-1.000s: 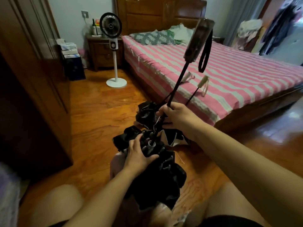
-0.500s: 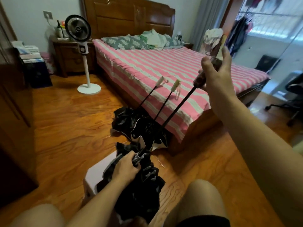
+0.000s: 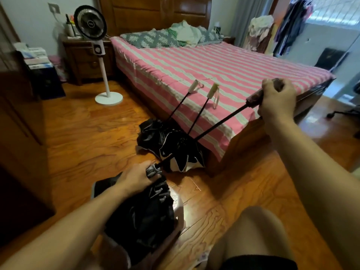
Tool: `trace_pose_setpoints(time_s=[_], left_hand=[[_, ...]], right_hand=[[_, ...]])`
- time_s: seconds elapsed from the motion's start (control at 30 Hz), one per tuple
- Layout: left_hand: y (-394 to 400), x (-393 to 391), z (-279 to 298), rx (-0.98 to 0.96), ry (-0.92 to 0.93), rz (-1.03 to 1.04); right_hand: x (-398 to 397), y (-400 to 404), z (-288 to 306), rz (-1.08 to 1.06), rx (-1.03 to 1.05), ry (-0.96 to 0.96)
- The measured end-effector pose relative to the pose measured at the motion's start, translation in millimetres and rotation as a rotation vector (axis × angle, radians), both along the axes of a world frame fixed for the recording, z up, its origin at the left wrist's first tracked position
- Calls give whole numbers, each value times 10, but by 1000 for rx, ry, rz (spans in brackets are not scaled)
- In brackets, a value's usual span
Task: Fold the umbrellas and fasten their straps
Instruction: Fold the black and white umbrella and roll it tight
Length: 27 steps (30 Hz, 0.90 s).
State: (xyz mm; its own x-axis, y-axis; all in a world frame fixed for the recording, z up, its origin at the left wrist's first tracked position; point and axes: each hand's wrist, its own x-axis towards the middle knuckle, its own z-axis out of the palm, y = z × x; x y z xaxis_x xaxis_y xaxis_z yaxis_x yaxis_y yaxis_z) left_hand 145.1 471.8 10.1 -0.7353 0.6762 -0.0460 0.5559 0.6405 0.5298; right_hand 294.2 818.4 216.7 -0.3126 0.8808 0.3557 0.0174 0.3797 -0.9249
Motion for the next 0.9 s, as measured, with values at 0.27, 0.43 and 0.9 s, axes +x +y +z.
trace_pose_setpoints(time_s=[0.27, 0.43, 0.9], left_hand=[[30, 271, 183, -7, 263, 13], [78, 290, 228, -125, 354, -32], [230, 203, 316, -175, 305, 58]], right_hand=[[-256, -1001, -742, 92, -155, -36], [-305, -1520, -1429, 167, -206, -105], [-656, -1993, -1687, 259, -298, -178]])
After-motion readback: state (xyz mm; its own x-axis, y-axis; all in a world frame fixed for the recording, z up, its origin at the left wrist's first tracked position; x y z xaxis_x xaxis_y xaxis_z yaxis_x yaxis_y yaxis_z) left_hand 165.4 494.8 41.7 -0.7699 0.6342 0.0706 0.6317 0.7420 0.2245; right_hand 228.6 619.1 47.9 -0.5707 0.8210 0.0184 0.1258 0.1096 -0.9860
